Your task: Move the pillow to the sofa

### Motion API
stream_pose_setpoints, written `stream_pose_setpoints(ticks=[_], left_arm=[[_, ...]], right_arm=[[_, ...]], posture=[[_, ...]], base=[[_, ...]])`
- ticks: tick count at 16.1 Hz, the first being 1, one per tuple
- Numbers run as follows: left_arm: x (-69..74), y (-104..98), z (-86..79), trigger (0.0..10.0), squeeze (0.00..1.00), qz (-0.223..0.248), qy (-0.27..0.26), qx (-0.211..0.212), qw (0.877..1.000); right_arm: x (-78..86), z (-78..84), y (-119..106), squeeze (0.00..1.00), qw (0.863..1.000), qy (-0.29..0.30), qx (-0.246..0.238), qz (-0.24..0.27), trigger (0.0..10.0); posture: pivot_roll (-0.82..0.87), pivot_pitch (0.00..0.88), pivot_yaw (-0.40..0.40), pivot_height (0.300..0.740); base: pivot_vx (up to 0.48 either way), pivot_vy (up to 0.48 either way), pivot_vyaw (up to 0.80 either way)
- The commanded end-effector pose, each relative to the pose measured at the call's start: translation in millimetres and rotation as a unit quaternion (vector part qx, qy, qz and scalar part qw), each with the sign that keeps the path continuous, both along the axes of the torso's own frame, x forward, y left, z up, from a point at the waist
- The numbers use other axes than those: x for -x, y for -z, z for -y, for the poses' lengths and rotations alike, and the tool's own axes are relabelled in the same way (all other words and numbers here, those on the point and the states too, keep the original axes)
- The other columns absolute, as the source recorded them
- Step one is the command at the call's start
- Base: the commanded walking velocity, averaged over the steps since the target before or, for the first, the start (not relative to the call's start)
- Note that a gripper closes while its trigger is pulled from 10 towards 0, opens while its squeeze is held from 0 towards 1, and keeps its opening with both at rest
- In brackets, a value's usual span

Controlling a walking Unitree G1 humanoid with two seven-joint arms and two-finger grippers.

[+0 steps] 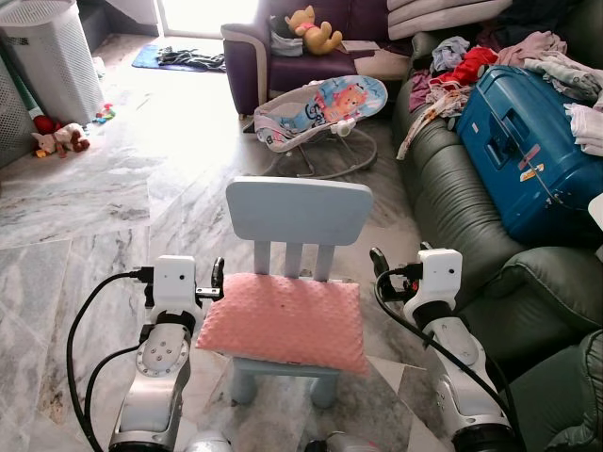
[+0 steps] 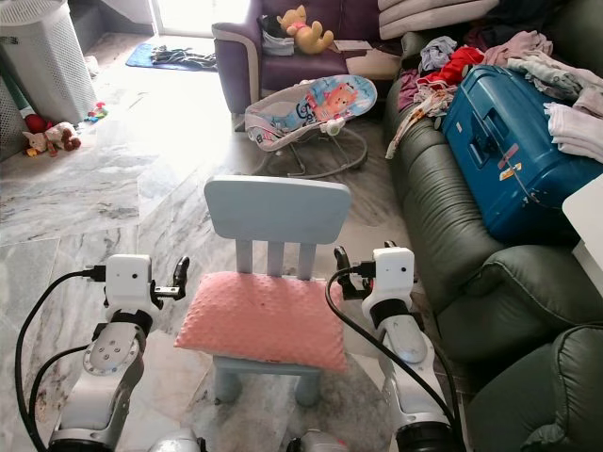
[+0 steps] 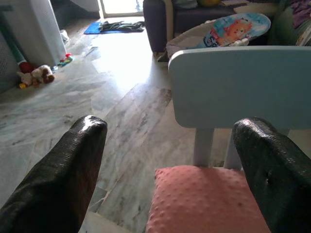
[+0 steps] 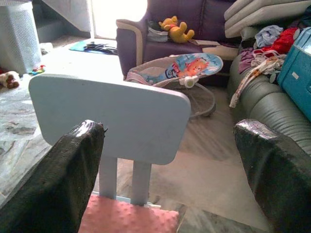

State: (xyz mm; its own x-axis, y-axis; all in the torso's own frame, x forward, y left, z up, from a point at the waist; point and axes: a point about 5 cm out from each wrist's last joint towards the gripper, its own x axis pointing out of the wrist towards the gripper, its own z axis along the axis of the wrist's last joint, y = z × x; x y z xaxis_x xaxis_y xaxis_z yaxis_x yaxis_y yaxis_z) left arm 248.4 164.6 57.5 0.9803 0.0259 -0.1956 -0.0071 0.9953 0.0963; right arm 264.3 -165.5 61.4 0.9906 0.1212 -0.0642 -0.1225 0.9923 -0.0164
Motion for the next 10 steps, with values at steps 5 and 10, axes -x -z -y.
stream_pose_setpoints(ticks=[5, 10], left_arm=[[6.8, -6, -1.7, 10.0, 0.00, -0.001, 0.039, -0.023, 0.999], [-2.8, -15, -6.4, 10.0, 0.00, -0.002, 0.082, -0.047, 0.996]], right_arm=[[22.8, 9.6, 3, 0.00, 1.000, 0.013, -0.008, -0.015, 10.0], [29.2, 7.2, 1, 0.00, 0.997, 0.065, -0.040, -0.009, 10.0]], posture=[[0.04, 0.000, -0.045, 0.740], [0.03, 0.000, 0.069, 0.740]], base=[[0.000, 0.000, 0.00], [0.000, 0.000, 0.00]])
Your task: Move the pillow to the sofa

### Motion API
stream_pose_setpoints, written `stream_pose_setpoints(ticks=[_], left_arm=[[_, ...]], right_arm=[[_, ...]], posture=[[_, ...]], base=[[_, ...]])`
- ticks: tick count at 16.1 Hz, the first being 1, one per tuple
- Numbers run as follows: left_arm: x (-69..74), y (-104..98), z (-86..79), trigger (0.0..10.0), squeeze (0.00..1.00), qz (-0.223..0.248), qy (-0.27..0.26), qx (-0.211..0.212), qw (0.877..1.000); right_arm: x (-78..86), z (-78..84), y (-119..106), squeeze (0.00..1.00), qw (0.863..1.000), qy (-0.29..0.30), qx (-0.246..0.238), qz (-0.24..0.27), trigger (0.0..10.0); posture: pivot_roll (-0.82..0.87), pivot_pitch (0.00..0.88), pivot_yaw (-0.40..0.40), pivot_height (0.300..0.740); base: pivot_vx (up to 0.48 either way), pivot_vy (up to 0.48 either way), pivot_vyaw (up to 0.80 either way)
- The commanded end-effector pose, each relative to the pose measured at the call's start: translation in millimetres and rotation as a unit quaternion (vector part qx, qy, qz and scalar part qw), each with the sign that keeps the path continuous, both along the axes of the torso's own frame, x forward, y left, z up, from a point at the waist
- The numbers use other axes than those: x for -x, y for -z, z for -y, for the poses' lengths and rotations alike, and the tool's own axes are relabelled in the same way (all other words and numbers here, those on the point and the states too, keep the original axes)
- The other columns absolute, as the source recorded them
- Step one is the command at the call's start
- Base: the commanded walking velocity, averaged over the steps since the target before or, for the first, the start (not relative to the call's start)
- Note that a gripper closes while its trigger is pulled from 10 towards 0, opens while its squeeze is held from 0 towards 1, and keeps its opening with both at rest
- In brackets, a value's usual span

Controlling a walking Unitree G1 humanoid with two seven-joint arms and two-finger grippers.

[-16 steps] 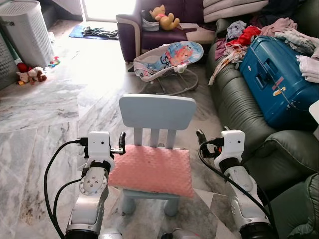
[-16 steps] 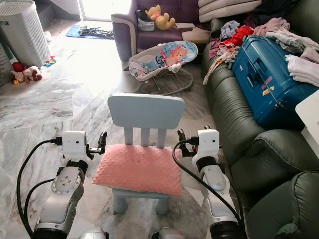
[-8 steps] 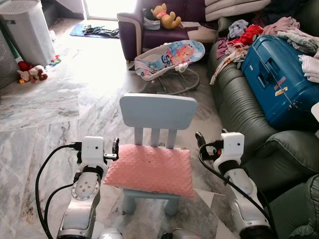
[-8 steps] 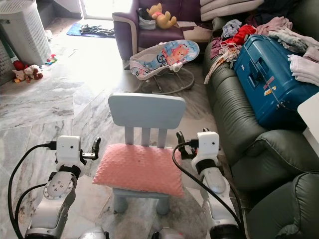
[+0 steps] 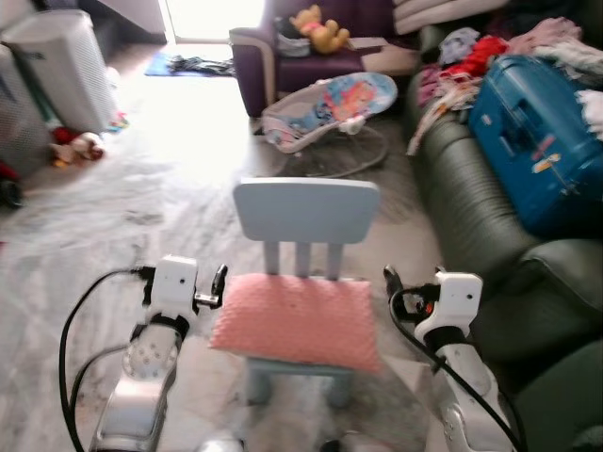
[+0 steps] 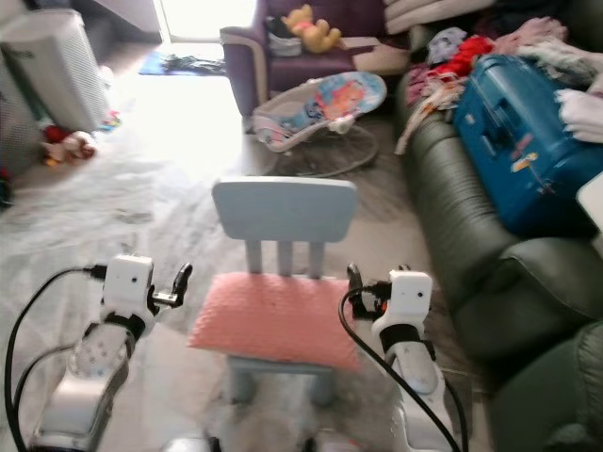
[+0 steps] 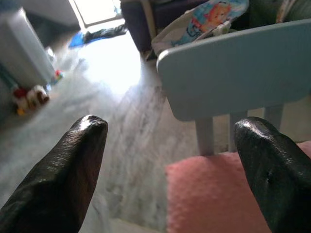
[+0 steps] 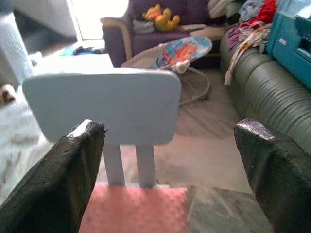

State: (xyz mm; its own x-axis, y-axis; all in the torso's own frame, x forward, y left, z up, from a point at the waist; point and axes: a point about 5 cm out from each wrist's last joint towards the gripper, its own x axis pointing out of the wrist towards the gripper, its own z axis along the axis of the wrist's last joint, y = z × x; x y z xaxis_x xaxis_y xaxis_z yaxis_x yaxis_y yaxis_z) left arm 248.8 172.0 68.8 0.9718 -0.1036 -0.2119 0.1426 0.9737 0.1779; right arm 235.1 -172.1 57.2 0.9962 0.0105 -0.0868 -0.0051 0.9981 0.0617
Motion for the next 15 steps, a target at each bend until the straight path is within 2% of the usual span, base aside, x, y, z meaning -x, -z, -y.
stream_pose_setpoints(ticks=[1, 4, 7, 9, 10, 12, 14, 15], left_arm=[[-5.4, -6, 1.5, 10.0, 0.00, 0.005, 0.017, -0.008, 1.000], [-12.6, -4, 12.0, 10.0, 0.00, -0.005, 0.052, -0.011, 0.999], [-15.4, -3, 16.7, 10.0, 0.00, -0.004, 0.054, -0.001, 0.999], [-11.4, 0, 22.8, 10.0, 0.00, -0.008, 0.056, 0.013, 0.998], [-6.2, 2, 32.0, 10.0, 0.00, -0.012, 0.067, 0.017, 0.998], [-0.4, 0, 42.0, 10.0, 0.00, -0.012, 0.088, 0.025, 0.996], [7.7, 6, 42.2, 10.0, 0.00, -0.023, 0.105, 0.017, 0.994], [8.3, 13, 34.0, 10.0, 0.00, -0.035, 0.105, -0.001, 0.994]], right_arm=[[3.2, 0.8, -3, 0.00, 1.000, 0.014, -0.004, 0.004, 10.0], [12.9, 6.0, -6, 0.00, 0.999, 0.045, 0.000, -0.001, 10.0], [26.2, 10.0, -7, 0.00, 0.998, 0.053, 0.009, -0.012, 10.0], [38.9, 16.0, -7, 0.00, 0.998, 0.058, 0.017, -0.020, 10.0], [47.8, 25.8, -10, 0.00, 0.996, 0.077, 0.027, -0.024, 10.0], [61.8, 34.7, -16, 0.00, 0.995, 0.090, 0.037, -0.025, 10.0], [76.9, 37.6, -11, 0.00, 0.994, 0.090, 0.044, -0.043, 10.0], [78.7, 35.6, -5, 0.00, 0.993, 0.090, 0.040, -0.058, 10.0]], posture=[[0.02, 0.000, 0.078, 0.740], [-0.01, 0.000, 0.083, 0.740], [-0.04, 0.000, 0.069, 0.740], [-0.07, 0.000, 0.084, 0.740], [-0.10, 0.000, 0.094, 0.740], [-0.13, 0.000, 0.112, 0.740], [-0.13, 0.000, 0.120, 0.740], [-0.12, 0.000, 0.120, 0.740]], base=[[0.000, 0.000, 0.00], [0.000, 0.000, 0.00], [0.000, 0.000, 0.00], [0.000, 0.000, 0.00], [0.000, 0.000, 0.00], [0.000, 0.000, 0.00], [0.000, 0.000, 0.00], [0.000, 0.000, 0.00]])
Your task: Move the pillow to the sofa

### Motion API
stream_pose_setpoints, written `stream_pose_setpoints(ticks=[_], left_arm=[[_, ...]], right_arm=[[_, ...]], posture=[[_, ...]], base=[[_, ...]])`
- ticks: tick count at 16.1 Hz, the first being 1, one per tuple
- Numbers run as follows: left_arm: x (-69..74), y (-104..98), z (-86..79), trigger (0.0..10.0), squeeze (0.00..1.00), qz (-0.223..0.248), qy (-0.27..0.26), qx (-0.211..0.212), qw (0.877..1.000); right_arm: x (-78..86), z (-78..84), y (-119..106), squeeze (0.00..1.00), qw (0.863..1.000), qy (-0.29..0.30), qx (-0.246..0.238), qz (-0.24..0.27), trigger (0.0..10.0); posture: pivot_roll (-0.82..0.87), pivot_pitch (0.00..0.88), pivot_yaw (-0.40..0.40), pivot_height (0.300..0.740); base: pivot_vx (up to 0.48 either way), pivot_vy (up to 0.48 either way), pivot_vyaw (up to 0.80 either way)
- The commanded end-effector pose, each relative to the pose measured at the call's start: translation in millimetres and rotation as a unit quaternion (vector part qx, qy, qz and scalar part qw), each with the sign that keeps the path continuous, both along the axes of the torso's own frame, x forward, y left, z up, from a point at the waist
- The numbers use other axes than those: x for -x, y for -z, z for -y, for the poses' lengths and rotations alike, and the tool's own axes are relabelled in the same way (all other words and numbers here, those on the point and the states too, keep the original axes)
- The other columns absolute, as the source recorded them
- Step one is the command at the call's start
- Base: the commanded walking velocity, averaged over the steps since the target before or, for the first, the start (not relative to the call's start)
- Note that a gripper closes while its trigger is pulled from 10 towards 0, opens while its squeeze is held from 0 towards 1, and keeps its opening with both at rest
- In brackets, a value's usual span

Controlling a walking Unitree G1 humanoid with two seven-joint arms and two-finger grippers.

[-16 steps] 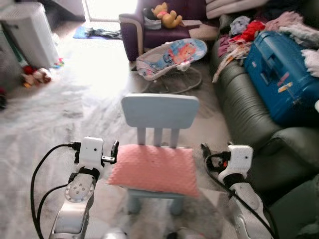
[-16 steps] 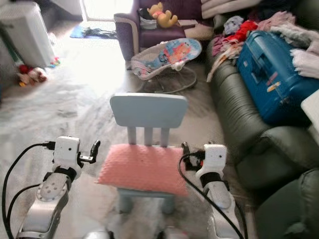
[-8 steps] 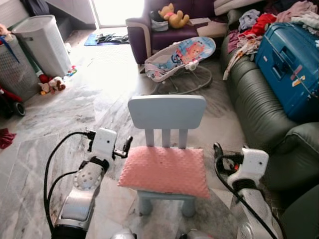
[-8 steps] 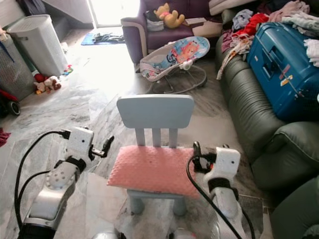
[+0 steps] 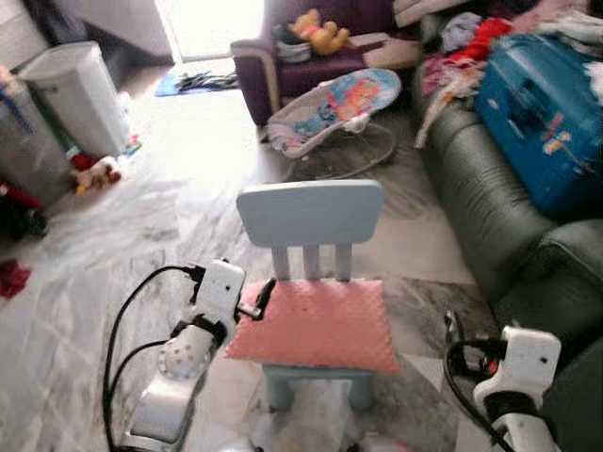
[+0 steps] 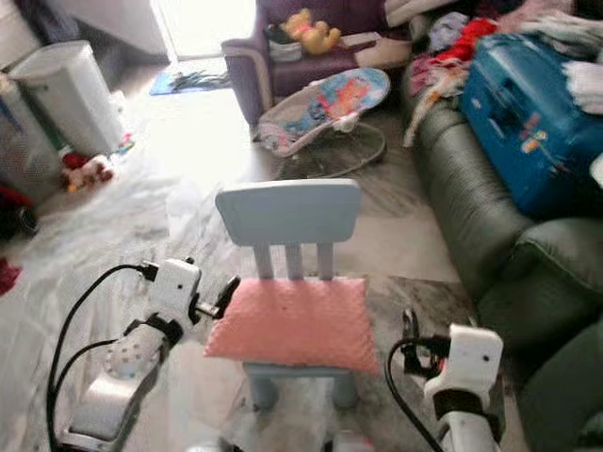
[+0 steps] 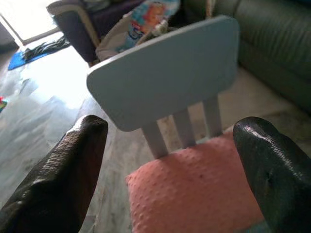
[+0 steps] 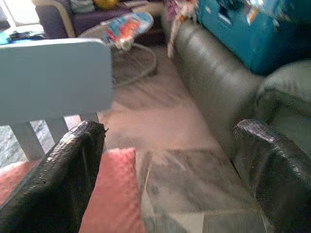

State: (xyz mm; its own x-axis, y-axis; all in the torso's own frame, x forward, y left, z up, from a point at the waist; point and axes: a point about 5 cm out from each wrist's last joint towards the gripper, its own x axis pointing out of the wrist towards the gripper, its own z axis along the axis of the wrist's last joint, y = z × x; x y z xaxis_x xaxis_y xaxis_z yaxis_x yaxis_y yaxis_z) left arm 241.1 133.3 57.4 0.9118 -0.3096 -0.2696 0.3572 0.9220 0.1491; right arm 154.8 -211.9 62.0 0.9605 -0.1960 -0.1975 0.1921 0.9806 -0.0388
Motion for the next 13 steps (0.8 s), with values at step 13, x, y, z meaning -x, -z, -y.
stream_pose_setpoints(ticks=[13], left_arm=[[-13.4, -11, -34.3, 10.0, 0.00, 0.039, -0.148, -0.029, 0.988]], right_arm=[[-70.3, -19.7, -11, 0.00, 0.996, -0.085, -0.012, 0.036, 10.0]], posture=[[-0.01, 0.000, 0.000, 0.740]], base=[[0.000, 0.000, 0.00]])
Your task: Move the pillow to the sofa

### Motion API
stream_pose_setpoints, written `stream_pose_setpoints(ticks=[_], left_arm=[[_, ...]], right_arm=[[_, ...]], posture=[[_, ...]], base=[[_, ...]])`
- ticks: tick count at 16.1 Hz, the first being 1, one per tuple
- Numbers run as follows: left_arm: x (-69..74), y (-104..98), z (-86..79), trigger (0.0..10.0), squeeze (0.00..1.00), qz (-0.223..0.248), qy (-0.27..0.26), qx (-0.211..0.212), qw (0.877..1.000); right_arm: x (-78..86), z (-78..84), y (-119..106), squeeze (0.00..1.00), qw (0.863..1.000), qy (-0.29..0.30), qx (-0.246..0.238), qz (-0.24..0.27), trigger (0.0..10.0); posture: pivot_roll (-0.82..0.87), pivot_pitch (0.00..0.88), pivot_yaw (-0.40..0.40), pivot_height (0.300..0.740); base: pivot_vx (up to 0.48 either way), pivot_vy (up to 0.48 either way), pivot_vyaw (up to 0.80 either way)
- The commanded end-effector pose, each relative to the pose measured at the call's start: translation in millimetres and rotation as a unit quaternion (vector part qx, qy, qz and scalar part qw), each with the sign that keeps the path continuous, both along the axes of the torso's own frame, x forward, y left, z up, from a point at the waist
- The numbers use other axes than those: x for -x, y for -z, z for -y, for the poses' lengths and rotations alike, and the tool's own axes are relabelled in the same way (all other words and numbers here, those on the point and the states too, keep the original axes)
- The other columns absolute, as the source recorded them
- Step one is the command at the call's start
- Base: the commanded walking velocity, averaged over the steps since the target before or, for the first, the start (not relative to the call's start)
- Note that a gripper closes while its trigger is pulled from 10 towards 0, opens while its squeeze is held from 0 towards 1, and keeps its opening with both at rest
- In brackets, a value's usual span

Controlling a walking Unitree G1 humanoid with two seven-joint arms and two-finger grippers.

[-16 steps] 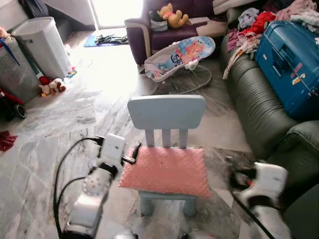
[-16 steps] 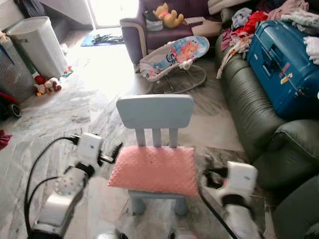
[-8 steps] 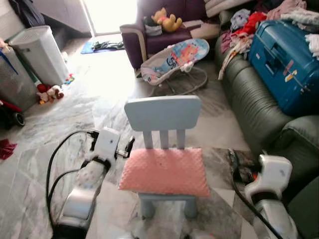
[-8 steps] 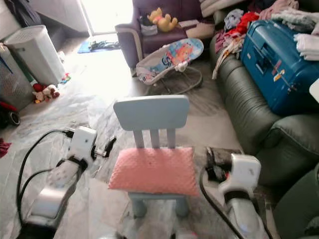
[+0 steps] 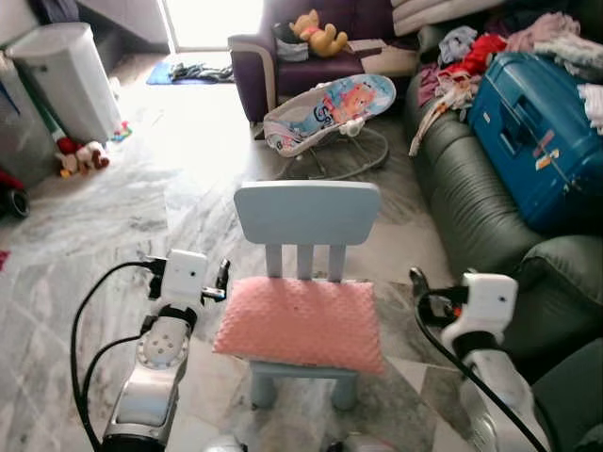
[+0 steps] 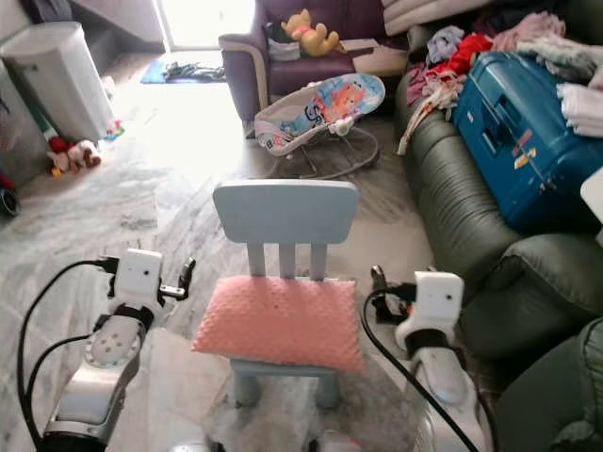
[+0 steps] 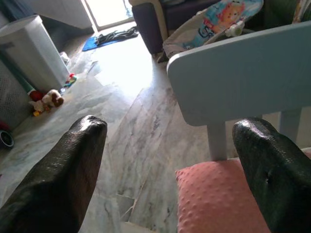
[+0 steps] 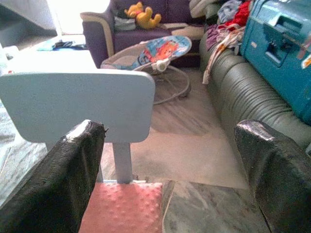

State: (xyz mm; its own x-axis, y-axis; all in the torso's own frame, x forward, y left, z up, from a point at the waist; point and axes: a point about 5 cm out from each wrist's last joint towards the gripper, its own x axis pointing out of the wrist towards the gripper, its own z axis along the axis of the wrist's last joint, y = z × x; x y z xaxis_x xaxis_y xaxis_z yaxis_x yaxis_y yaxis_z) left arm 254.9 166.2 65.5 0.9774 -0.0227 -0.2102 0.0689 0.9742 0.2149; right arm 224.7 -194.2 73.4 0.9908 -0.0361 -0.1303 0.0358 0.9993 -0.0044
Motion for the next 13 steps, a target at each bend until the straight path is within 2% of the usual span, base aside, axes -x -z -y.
stream_pose_setpoints(ticks=[1, 3, 7, 10, 13], left_arm=[[1.0, -4, -2.5, 10.0, 0.00, 0.006, -0.006, -0.002, 1.000], [2.2, -2, -3.1, 10.0, 0.00, 0.005, -0.003, -0.006, 1.000], [1.4, 1, 6.5, 10.0, 0.00, 0.002, 0.011, -0.003, 1.000], [1.4, 2, 8.3, 10.0, 0.00, 0.000, 0.012, 0.005, 1.000], [-1.8, -1, 9.1, 10.0, 0.00, 0.002, 0.015, 0.005, 1.000]], right_arm=[[-2.9, -3.5, -1, 0.00, 1.000, -0.008, 0.000, 0.004, 10.0], [-4.4, -6.3, 0, 0.00, 1.000, -0.010, -0.002, 0.005, 10.0], [5.8, -3.3, 8, 0.00, 1.000, -0.006, 0.000, -0.008, 10.0], [2.4, -6.8, 7, 0.00, 1.000, -0.013, -0.007, -0.002, 10.0], [1.3, -10.2, 8, 0.00, 1.000, -0.015, -0.011, 0.001, 10.0]], posture=[[-0.01, 0.000, -0.002, 0.740], [-0.01, 0.000, -0.001, 0.740], [-0.02, 0.000, -0.011, 0.740], [-0.03, 0.000, -0.010, 0.740], [-0.02, 0.000, -0.003, 0.718]], base=[[0.000, 0.000, 0.00], [0.000, 0.000, 0.00], [0.000, 0.000, 0.00], [0.000, 0.000, 0.00], [0.000, 0.000, 0.00]])
